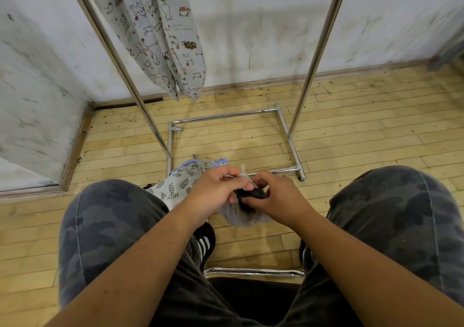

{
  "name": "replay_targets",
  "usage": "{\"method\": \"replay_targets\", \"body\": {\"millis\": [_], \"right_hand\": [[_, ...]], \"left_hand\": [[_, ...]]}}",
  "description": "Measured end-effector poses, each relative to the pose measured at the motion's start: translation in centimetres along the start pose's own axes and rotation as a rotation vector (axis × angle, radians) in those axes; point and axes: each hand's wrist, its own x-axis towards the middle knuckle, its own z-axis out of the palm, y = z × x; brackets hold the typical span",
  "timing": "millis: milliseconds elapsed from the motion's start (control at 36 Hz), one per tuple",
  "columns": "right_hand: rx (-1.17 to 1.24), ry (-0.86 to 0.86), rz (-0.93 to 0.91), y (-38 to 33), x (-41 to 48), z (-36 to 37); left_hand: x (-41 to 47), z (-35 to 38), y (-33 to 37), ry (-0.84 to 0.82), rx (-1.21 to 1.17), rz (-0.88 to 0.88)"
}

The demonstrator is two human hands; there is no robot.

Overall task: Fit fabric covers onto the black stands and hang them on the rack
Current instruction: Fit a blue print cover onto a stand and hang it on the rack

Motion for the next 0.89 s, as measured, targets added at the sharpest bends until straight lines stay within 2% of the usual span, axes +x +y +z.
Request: {"method": "replay_targets", "body": {"millis": [167,889], "right_hand": [[-0.024,0.044,0.01,0.1,-0.1,0.0],[-0.046,0.064,-0.146,-1.0,-0.5,-0.4]], "left_hand": [[-0.1,0.3,-0.1,-0.066,0.054,0.022],[0.6,0.1,-1.2,-0.236,-0.286,-0.057]]}}
